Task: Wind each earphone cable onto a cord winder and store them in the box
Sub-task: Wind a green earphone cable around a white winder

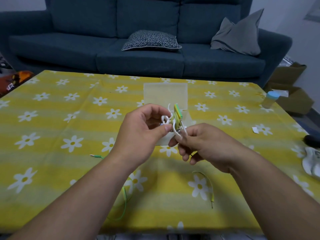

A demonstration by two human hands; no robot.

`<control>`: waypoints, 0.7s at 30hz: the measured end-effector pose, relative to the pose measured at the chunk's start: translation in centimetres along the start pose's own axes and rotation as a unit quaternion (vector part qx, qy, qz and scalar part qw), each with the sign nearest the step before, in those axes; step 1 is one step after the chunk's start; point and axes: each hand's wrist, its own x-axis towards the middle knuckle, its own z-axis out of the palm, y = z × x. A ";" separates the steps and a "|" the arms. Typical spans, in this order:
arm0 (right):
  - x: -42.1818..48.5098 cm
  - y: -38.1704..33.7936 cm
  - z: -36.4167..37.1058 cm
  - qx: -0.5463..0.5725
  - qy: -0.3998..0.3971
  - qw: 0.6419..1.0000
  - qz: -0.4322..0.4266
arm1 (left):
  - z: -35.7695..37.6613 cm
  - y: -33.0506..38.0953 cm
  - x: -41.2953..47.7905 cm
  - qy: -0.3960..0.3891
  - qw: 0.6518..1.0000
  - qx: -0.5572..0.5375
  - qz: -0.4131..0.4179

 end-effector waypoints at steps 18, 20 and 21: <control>-1.3 -2.0 -0.3 -0.050 0.070 0.986 -0.143 | -0.4 -0.1 0.0 -0.051 0.934 0.348 0.060; -1.1 -2.0 -0.7 -0.072 0.111 0.980 -0.151 | -0.3 -0.1 -0.2 -0.081 0.932 0.348 0.059; -1.0 -2.0 -0.9 -0.089 0.141 0.974 -0.156 | -0.3 -0.1 -0.2 -0.093 0.934 0.340 0.058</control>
